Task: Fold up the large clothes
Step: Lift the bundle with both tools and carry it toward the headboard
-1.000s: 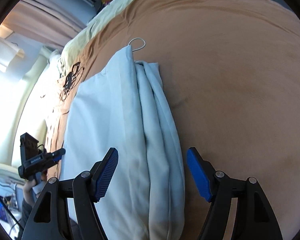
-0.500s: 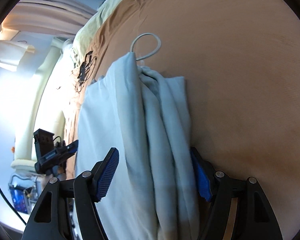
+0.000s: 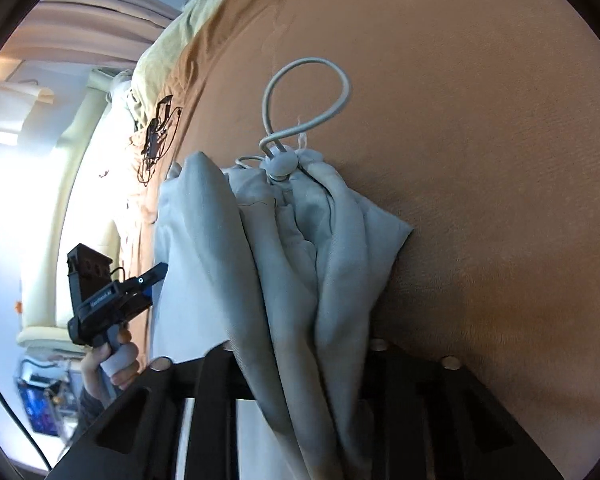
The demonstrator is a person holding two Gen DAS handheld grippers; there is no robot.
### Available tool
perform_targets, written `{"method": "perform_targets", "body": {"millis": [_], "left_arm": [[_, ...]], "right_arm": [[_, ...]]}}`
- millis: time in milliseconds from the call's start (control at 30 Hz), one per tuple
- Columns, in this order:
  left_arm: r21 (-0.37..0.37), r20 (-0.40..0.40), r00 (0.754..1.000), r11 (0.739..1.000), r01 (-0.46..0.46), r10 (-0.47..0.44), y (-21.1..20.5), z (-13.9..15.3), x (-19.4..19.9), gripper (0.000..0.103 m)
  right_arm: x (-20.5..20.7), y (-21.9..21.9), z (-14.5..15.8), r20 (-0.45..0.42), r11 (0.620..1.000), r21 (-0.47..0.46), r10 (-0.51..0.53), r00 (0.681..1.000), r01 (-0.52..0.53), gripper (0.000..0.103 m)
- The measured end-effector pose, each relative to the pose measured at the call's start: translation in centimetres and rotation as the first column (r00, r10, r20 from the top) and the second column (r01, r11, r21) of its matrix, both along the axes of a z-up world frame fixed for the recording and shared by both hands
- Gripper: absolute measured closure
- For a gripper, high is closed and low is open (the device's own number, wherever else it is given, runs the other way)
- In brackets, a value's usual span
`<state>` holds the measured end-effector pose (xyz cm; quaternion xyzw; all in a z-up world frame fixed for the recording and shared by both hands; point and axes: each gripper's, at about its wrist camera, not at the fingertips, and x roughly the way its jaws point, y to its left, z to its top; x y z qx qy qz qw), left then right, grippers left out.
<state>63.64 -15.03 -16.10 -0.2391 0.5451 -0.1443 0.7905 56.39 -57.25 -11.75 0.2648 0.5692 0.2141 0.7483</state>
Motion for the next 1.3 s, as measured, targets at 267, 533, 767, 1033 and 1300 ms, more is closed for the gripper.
{"method": "perform_targets", "body": {"millis": [267,533,767,1033,1300], "left_arm": [[-0.037,0.085,0.996,0.999,-0.014,0.017,0.6,4.6,-2.0,0.086],[-0.081,0.195,0.980,0.996,-0.025,0.040,2.2,11.4,-5.9,0.087],[-0.123,0.301,0.949,0.991,-0.058,0.093,5.4,17.8,-10.4,0.088],[-0.166,0.424,0.886,0.977,-0.131,0.190,11.6,25.2,-16.3,0.088],[-0.177,0.481,0.832,0.960,-0.216,0.275,19.3,29.1,-21.2,0.089]], "right_arm": [[-3.0,1.5,6.3,0.120,0.999,-0.034,0.006,0.993,-0.002,0.090],[-8.2,3.0,13.9,0.253,0.999,-0.030,0.019,0.967,-0.012,0.090],[-12.6,6.2,21.1,0.365,0.999,-0.020,0.048,0.930,-0.044,0.090],[-17.0,11.7,29.4,0.502,0.992,-0.034,0.125,0.856,-0.125,0.090],[-19.8,18.6,32.4,0.551,0.977,-0.041,0.196,0.811,-0.207,0.090]]}}
